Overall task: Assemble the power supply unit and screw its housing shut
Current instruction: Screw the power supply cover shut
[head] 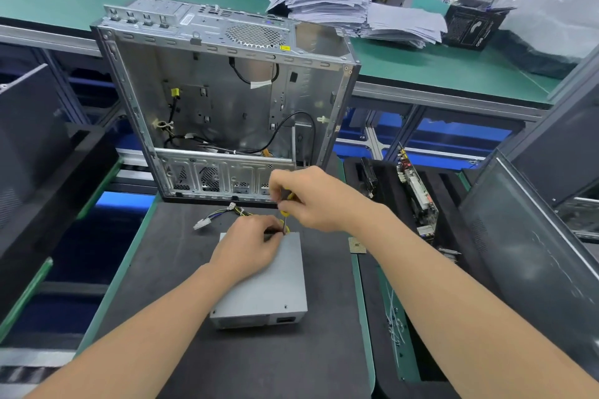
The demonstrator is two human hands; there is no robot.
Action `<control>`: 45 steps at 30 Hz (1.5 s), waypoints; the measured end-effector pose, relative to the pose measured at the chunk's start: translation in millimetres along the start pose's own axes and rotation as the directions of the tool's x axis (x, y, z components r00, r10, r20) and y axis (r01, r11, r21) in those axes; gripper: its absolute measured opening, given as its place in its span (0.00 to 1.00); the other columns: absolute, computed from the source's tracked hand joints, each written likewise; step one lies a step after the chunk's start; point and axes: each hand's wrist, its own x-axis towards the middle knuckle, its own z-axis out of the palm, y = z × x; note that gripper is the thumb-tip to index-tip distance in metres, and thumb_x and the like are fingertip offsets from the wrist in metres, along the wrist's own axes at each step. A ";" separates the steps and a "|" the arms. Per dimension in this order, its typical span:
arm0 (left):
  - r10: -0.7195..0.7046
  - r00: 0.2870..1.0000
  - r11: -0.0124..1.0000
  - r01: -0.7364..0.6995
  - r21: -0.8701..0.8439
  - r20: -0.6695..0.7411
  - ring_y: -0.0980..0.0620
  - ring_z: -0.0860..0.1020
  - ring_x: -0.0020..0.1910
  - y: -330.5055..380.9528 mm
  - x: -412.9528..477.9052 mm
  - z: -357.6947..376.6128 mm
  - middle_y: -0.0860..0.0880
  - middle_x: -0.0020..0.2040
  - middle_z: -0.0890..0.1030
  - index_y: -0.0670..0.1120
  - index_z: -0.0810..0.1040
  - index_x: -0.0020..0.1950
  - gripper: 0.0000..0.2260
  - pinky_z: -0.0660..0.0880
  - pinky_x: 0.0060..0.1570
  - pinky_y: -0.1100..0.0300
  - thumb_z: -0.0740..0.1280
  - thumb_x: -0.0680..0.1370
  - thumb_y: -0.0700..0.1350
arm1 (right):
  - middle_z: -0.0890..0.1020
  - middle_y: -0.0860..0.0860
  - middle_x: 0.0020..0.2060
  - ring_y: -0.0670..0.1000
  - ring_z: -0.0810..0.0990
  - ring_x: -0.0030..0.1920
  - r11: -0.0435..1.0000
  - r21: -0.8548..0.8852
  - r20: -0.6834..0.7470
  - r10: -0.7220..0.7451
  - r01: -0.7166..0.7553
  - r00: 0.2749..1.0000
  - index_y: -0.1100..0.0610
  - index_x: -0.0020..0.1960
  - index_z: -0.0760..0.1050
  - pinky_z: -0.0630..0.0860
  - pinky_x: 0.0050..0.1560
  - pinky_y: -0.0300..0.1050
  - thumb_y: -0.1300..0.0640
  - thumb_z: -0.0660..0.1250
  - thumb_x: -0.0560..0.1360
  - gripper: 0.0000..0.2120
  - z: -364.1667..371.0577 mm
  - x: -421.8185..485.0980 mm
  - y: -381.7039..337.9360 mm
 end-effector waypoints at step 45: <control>-0.216 0.966 0.974 0.203 0.102 0.144 0.53 0.79 0.52 2.3 13.4 -5.1 0.61 0.45 0.81 0.62 0.77 0.47 0.06 0.69 0.46 0.56 0.68 0.78 0.49 | 0.82 0.45 0.45 0.51 0.79 0.41 0.960 0.258 -0.251 0.173 -0.107 0.952 0.48 0.52 0.71 0.79 0.45 0.50 0.50 0.74 0.78 0.12 22.9 2.0 11.6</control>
